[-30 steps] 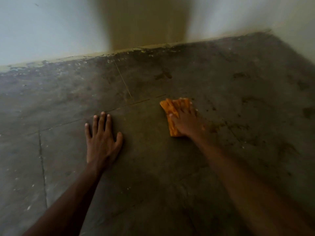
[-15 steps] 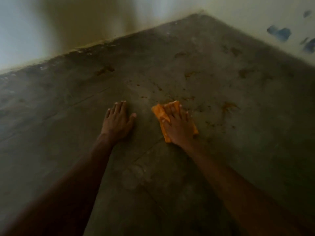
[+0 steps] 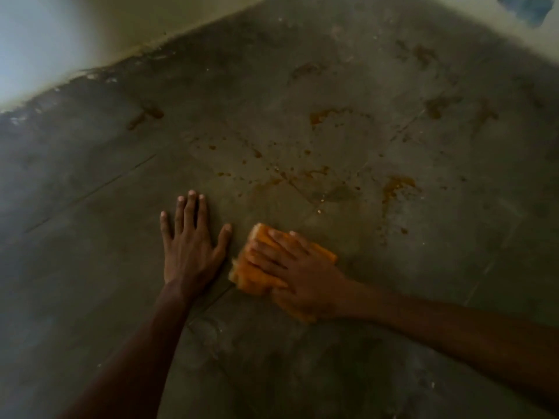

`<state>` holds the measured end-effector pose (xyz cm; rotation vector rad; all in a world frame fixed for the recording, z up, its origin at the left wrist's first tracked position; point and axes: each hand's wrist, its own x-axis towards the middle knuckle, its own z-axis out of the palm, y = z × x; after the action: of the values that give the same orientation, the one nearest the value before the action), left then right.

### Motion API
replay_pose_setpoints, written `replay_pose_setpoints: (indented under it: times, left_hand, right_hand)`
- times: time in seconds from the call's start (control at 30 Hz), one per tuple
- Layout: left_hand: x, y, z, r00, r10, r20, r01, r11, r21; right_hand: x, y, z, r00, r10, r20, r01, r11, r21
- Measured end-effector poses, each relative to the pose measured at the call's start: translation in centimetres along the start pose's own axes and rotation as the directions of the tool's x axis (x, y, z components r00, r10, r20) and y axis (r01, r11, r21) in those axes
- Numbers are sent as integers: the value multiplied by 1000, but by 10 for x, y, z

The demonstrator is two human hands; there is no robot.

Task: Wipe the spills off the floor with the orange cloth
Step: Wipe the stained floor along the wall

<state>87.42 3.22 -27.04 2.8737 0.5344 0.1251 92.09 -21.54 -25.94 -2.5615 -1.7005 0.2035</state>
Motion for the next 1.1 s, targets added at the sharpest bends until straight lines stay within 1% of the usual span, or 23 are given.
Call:
replay_pose_setpoints:
  times: [0.03, 0.07, 0.1, 0.13, 0.2, 0.23, 0.27, 0.33, 0.37, 0.4, 0.43, 0.5, 0.57, 0.63, 0.7, 0.77, 0.87, 0.9, 0.93, 0.97, 1.0, 1.07, 1.1]
  left_hand:
    - [1, 0, 0, 1000, -4, 10, 4, 1000, 8]
    - [0, 0, 0, 1000, -6, 10, 6, 1000, 15]
    - [1, 0, 1, 1000, -10, 0, 10, 1000, 20]
    - [1, 0, 1, 1000, -9, -6, 10, 1000, 24]
    - [1, 0, 1, 1000, -15, -5, 16, 999, 33]
    - [0, 0, 1, 1000, -18, -3, 18, 999, 36]
    - [-1, 2, 0, 1000, -25, 0, 25, 999, 40]
    - [-1, 2, -2, 999, -35, 19, 35, 999, 31]
    - [0, 4, -3, 999, -39, 30, 38, 999, 24]
    - [1, 4, -6, 999, -41, 36, 40, 999, 22]
    - [0, 5, -6, 998, -40, 39, 40, 999, 20]
    - [-2, 3, -5, 998, -47, 40, 47, 999, 2]
    - [7, 5, 0, 996, -88, 26, 88, 996, -23]
    - [33, 10, 7, 992, -126, 17, 127, 991, -33]
    - [61, 15, 14, 993, -121, 14, 121, 993, 4]
    - [75, 17, 14, 994, -113, 11, 113, 993, 20]
    - [71, 17, 9, 994, -109, -29, 109, 994, 5]
    - [69, 20, 7, 993, -114, -24, 114, 993, 2]
    - [70, 20, 7, 994, -111, -6, 111, 994, 0]
    - [71, 21, 8, 994, -110, 15, 110, 994, 1]
    - [72, 22, 8, 993, -111, 34, 111, 994, -2]
    - [75, 19, 7, 991, -99, 93, 102, 994, -28]
    - [77, 15, 9, 991, -74, 114, 80, 995, -53]
  right_hand:
    - [-15, 34, 0, 997, -72, 12, 72, 996, -52]
    - [-21, 72, 4, 999, -52, 12, 53, 994, -97]
    - [-16, 109, -2, 999, 32, -26, -35, 992, -123]
    - [1, 138, -7, 979, 180, -99, -191, 975, -114]
    - [43, 145, -19, 860, 487, -155, -486, 873, 45]
    - [54, 124, -18, 810, 566, -154, -559, 824, 93]
    - [50, 96, -13, 820, 551, -152, -540, 834, 114]
    - [0, 41, 2, 950, 303, -78, -297, 951, 85]
    - [-38, 27, 4, 979, 199, -45, -195, 978, 79]
    - [-65, 30, 5, 988, 142, -61, -138, 988, 70]
    - [-81, 47, 5, 985, 142, -99, -139, 990, 36]
    - [-72, 101, 5, 928, 338, -155, -337, 941, 34]
    - [-29, 152, -5, 815, 546, -194, -542, 837, 76]
    - [26, 175, -14, 776, 606, -174, -600, 795, 91]
    - [66, 163, -14, 794, 575, -199, -578, 815, 47]
    - [68, 131, -12, 857, 470, -211, -483, 876, -8]
    - [18, 103, -3, 982, 146, -120, -160, 980, -115]
    - [7, 119, -5, 991, 84, -100, -95, 988, -118]
    - [9, 138, -7, 989, 102, -109, -115, 986, -121]
    - [21, 155, -10, 970, 205, -128, -220, 968, -121]
    - [43, 168, -15, 918, 364, -157, -382, 918, -103]
    - [101, 165, -25, 719, 675, -165, -676, 734, 56]
    - [127, 148, -27, 639, 756, -143, -741, 654, 150]
